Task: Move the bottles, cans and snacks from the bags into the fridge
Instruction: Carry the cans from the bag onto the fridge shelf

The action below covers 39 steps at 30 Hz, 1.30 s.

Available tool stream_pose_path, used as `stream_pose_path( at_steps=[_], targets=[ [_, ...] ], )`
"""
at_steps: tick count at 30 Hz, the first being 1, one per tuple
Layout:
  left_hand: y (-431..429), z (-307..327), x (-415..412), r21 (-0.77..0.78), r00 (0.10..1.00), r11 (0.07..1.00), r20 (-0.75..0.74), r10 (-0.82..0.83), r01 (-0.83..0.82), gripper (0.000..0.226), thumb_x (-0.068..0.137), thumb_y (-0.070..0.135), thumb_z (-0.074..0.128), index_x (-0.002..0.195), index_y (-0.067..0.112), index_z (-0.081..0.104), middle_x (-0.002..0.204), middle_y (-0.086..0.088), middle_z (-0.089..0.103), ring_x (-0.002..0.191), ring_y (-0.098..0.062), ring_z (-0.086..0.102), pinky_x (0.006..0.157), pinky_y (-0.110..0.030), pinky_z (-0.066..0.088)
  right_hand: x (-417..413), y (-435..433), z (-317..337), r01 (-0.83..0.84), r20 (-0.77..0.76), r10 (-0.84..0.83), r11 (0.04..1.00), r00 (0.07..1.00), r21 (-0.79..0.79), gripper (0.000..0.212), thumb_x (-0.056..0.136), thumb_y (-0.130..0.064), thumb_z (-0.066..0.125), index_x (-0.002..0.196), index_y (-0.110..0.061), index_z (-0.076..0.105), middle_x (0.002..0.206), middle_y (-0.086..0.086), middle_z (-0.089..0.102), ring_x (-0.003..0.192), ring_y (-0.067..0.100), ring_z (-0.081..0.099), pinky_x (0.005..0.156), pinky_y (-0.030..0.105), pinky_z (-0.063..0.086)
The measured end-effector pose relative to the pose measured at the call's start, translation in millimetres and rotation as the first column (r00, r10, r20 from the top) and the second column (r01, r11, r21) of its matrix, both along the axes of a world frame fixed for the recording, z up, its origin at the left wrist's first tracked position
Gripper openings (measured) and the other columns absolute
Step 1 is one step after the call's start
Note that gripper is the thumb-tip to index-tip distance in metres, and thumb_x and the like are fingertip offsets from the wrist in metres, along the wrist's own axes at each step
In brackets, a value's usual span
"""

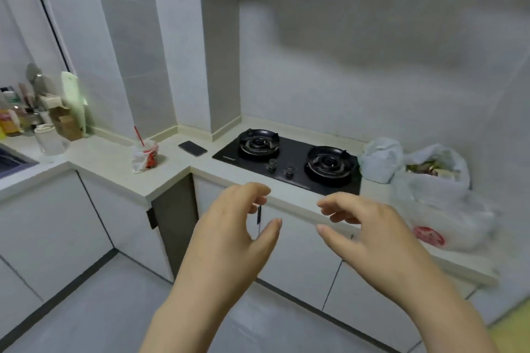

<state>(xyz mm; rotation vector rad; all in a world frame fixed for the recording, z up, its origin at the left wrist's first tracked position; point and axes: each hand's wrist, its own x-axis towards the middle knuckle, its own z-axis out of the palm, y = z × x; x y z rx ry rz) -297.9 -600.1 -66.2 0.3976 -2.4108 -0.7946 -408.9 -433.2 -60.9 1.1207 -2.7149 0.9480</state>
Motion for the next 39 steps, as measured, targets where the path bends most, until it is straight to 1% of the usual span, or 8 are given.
stream_pose_path(
  at_steps=[7,14,15,19,22,30,36,39],
  targets=[
    [24,-21,-77,0.057,0.974,0.975,0.063,-0.218,0.215,0.038,0.087,0.038,0.062,0.123,0.038,0.051,0.111,0.025,0.055,0.102,0.011,0.049,0.090,-0.016,0.044,-42,49,-22,0.206,0.069,-0.208,0.978,0.976,0.037,0.027,0.084,-0.036,0.066,0.111,-0.039,0.061,0.100,-0.026,0.061,0.097,-0.011,0.054,0.090,0.018,0.047],
    [74,-25,-180,0.075,0.941,0.941,0.046,-0.334,0.330,0.036,0.084,0.034,0.065,0.119,0.037,0.055,0.106,0.025,0.055,0.099,0.010,0.050,0.089,-0.020,0.046,-121,105,-26,0.326,0.112,-0.320,0.944,0.941,-0.042,0.023,0.083,-0.034,0.067,0.105,-0.039,0.064,0.097,-0.025,0.064,0.097,-0.008,0.057,0.090,0.021,0.049],
    [83,-24,-196,0.073,0.937,0.937,0.042,-0.347,0.343,0.036,0.084,0.034,0.065,0.118,0.037,0.055,0.106,0.025,0.055,0.099,0.010,0.050,0.089,-0.019,0.046,-135,114,-26,0.335,0.116,-0.328,0.941,0.938,-0.052,0.023,0.083,-0.034,0.068,0.105,-0.038,0.064,0.097,-0.024,0.064,0.096,-0.007,0.058,0.089,0.021,0.050],
    [115,-22,-253,0.062,0.923,0.923,0.030,-0.383,0.380,0.036,0.085,0.034,0.065,0.119,0.037,0.054,0.106,0.025,0.055,0.100,0.013,0.049,0.087,-0.013,0.045,-184,149,-23,0.364,0.132,-0.353,0.929,0.926,-0.072,0.024,0.083,-0.028,0.069,0.105,-0.036,0.064,0.097,-0.019,0.065,0.092,-0.008,0.058,0.082,0.009,0.046],
    [136,-23,-287,0.080,0.918,0.917,0.045,-0.395,0.390,0.035,0.084,0.035,0.065,0.119,0.036,0.055,0.107,0.025,0.056,0.099,0.010,0.052,0.087,-0.016,0.047,-215,172,-25,0.382,0.164,-0.365,0.920,0.916,-0.084,0.024,0.083,-0.026,0.068,0.105,-0.036,0.064,0.097,-0.019,0.065,0.092,-0.010,0.056,0.077,0.003,0.043],
    [160,-35,-370,0.121,0.898,0.900,0.093,-0.431,0.419,0.036,0.083,0.035,0.066,0.118,0.036,0.057,0.106,0.025,0.057,0.097,0.011,0.053,0.088,-0.019,0.048,-287,202,-43,0.438,0.212,-0.420,0.898,0.882,-0.044,0.024,0.083,-0.029,0.068,0.106,-0.037,0.064,0.098,-0.021,0.065,0.094,-0.008,0.058,0.087,0.015,0.048],
    [152,-51,-438,0.144,0.868,0.874,0.123,-0.482,0.465,0.036,0.084,0.035,0.066,0.118,0.038,0.056,0.106,0.025,0.057,0.097,0.011,0.053,0.088,-0.017,0.048,-346,195,-52,0.492,0.215,-0.478,0.871,0.852,-0.014,0.022,0.084,-0.030,0.068,0.104,-0.037,0.064,0.097,-0.020,0.065,0.093,-0.008,0.058,0.083,0.015,0.049],
    [140,-53,-481,0.173,0.852,0.856,0.119,-0.510,0.488,0.036,0.084,0.035,0.066,0.119,0.037,0.056,0.106,0.025,0.057,0.098,0.012,0.052,0.085,-0.024,0.052,-380,184,-54,0.517,0.203,-0.507,0.856,0.838,0.002,0.022,0.084,-0.031,0.068,0.105,-0.036,0.065,0.096,-0.020,0.066,0.093,-0.007,0.059,0.087,0.020,0.050]
  ],
)
